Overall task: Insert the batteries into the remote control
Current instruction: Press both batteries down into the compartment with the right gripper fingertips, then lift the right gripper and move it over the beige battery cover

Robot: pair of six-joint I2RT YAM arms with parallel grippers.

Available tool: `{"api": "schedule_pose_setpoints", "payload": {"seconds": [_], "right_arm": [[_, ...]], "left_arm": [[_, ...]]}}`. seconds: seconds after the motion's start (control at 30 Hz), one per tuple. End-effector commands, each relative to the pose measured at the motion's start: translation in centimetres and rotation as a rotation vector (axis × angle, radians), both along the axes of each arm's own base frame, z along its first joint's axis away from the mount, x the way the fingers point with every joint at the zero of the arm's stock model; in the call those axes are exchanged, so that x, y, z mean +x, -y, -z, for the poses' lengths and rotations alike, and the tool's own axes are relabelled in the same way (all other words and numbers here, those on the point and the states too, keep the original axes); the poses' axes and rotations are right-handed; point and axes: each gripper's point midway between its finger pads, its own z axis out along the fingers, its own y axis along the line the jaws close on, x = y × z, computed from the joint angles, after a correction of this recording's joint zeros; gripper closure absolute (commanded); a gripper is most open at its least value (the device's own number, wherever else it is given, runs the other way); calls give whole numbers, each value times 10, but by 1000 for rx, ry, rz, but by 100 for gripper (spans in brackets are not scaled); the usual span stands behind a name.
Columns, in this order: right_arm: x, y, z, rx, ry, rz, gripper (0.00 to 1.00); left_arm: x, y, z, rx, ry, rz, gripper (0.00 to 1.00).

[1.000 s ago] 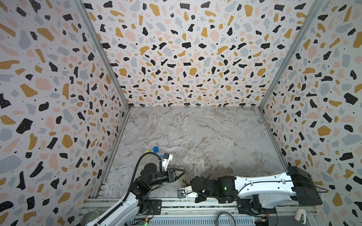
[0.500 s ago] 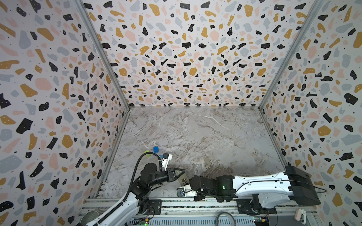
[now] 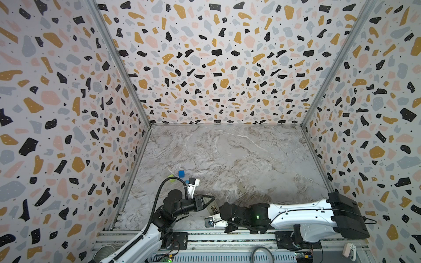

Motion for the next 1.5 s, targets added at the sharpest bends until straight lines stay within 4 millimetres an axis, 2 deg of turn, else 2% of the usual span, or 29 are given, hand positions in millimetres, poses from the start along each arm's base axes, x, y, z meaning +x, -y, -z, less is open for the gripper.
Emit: {"api": "schedule_pose_setpoints", "payload": {"seconds": [0.0, 0.47, 0.6, 0.7, 0.8, 0.87, 0.97, 1.13, 1.27, 1.3, 1.4, 1.47], "right_arm": [[14, -3, 2, 5, 28, 40, 93], [20, -3, 12, -24, 19, 57, 98], [24, -3, 4, -10, 24, 89, 96], [24, -2, -15, 51, -2, 132, 87], [28, 5, -37, 136, -44, 190, 71], [36, 15, -49, 183, -77, 247, 61], [52, 31, -56, 224, -120, 344, 53], [94, 69, -55, 248, -213, 564, 39], [127, 103, -45, 230, -280, 758, 34], [131, 108, -43, 229, -292, 789, 33], [140, 120, -35, 215, -325, 864, 21], [146, 128, -27, 196, -339, 910, 19]], "left_arm": [[-12, 10, -35, -104, 73, 97, 100], [-11, 10, -36, -104, 76, 93, 100], [-8, 9, -36, -97, 81, 76, 100], [-3, 7, -30, -79, 78, 44, 100], [4, 4, -24, -54, 77, -2, 100], [10, 1, -20, -36, 76, -40, 100], [17, -3, -16, -29, 77, -87, 100], [27, -8, -22, -52, 107, -150, 100], [33, -11, -28, -69, 135, -189, 100], [33, -11, -29, -70, 140, -194, 100], [36, -12, -30, -63, 156, -205, 100], [37, -12, -31, -64, 166, -210, 100]]}}
